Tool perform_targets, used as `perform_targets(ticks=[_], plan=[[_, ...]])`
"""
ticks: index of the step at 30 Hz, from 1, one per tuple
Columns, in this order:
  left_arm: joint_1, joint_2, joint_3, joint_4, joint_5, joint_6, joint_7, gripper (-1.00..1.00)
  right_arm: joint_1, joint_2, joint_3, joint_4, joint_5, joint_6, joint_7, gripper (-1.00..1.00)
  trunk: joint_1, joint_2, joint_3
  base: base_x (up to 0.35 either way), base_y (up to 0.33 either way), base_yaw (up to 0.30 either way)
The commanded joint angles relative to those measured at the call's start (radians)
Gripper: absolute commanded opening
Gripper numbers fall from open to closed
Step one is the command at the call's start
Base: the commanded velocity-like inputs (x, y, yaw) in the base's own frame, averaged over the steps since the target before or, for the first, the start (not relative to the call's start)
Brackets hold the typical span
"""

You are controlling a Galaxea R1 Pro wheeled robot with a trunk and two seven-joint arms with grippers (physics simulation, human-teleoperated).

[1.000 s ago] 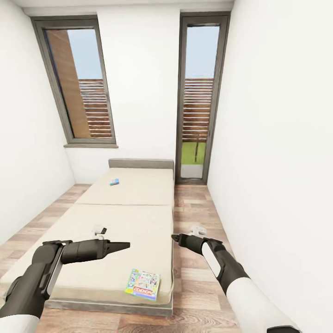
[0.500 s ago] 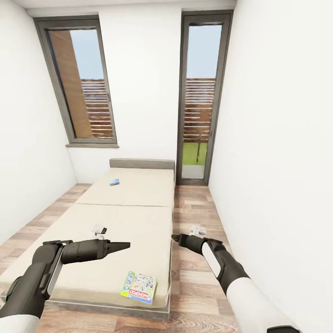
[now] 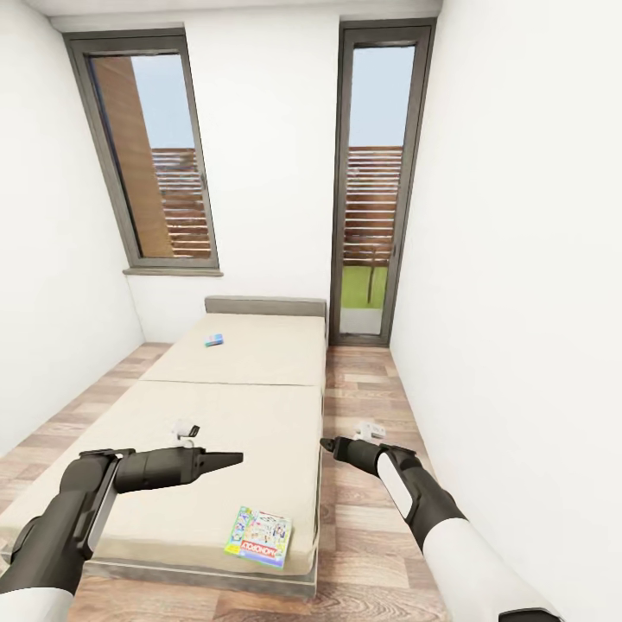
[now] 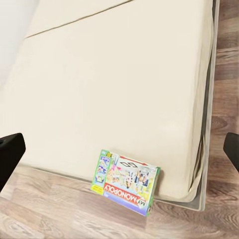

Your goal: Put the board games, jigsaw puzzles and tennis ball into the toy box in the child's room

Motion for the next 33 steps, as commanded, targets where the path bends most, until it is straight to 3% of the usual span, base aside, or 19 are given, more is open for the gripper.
perform_targets(ticks=[1, 33], plan=[[-0.001, 0.000, 0.000, 0.000, -0.001, 0.011, -0.004, 1.00, -0.001, 0.000, 0.000, -0.001, -0.003, 0.005, 0.000, 1.00, 0.001, -0.002, -0.002, 0.000, 0.000, 0.000], [-0.001, 0.002, 0.000, 0.000, -0.003, 0.010, -0.005, 1.00, -0.001, 0.000, 0.000, -0.002, -0.003, 0.006, 0.001, 1.00, 0.001, -0.002, 0.000, 0.025, 0.030, -0.022]])
